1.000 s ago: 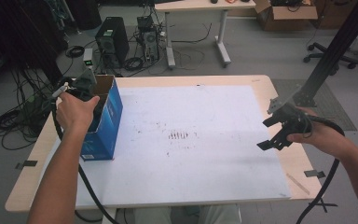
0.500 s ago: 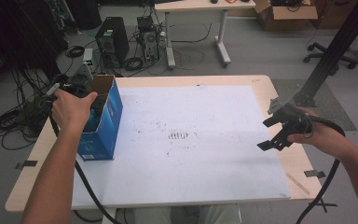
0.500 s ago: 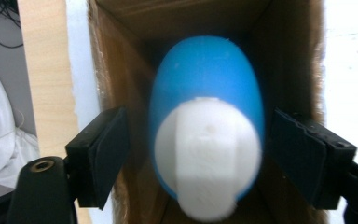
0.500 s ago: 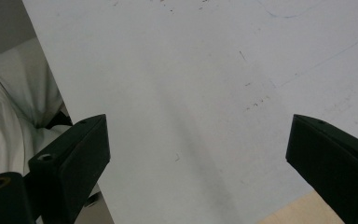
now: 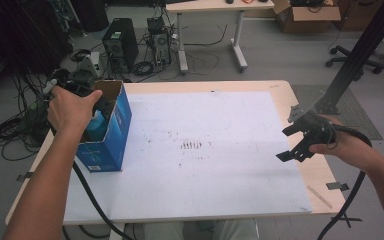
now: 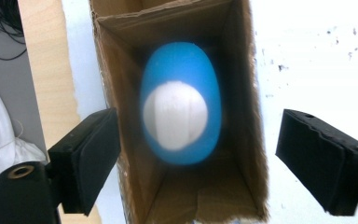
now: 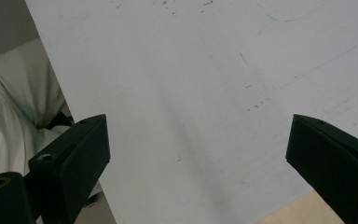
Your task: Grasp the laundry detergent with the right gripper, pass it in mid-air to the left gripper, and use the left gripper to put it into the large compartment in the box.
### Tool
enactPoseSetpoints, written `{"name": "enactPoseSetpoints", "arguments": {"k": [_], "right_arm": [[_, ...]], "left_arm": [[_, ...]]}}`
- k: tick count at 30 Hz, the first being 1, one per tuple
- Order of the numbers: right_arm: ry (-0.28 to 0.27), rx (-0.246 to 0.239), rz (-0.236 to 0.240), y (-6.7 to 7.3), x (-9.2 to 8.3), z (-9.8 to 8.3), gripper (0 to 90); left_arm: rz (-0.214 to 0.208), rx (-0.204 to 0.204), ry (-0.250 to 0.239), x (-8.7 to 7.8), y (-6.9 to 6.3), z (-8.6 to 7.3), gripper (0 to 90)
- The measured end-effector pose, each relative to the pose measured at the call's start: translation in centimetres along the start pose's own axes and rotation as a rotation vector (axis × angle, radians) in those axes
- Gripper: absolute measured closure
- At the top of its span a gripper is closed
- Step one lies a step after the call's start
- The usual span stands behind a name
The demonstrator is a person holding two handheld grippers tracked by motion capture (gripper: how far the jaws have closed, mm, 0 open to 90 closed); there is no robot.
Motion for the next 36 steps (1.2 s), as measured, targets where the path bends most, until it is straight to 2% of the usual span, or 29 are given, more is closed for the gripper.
{"name": "enactPoseSetpoints", "arguments": {"k": [3,9,17,25,30,36], "right_arm": [[-0.001,-0.001,-0.001,0.1,-0.1,0.1,6.0],[-0.004,-0.002,-0.005,0.2,-0.2,0.1,6.0],[-0.003,-0.002,-0.007,0.5,-0.4,0.0,6.0],[-0.005,-0.002,-0.015,0.7,-0.8,0.1,6.0],[-0.005,0.0,-0.016,0.9,-0.9,0.1,6.0],[-0.004,-0.001,-0.018,1.0,-1.0,0.3,6.0]], "left_arm": [[-0.01,0.007,0.002,-0.6,-0.3,-0.3,12.7],[-0.032,0.047,0.003,-2.0,-1.2,-1.0,7.7],[-0.074,0.09,-0.009,-3.3,-2.4,-1.7,7.8],[-0.091,0.137,-0.03,-5.2,-3.6,-2.3,7.8],[-0.099,0.179,-0.038,-6.2,-4.6,-2.8,7.7],[-0.112,0.257,-0.042,-7.0,-6.2,-3.5,7.7]]}}
Point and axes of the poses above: each handheld gripper's, and its own axes: x roughly forward along the jaws, z roughly out of its top, y roughly to its left, the point moved 1 cm from there along x, roughly forward along the jaws, and after that the axes turned 12 degrees about -x, right-handed, at the moved point
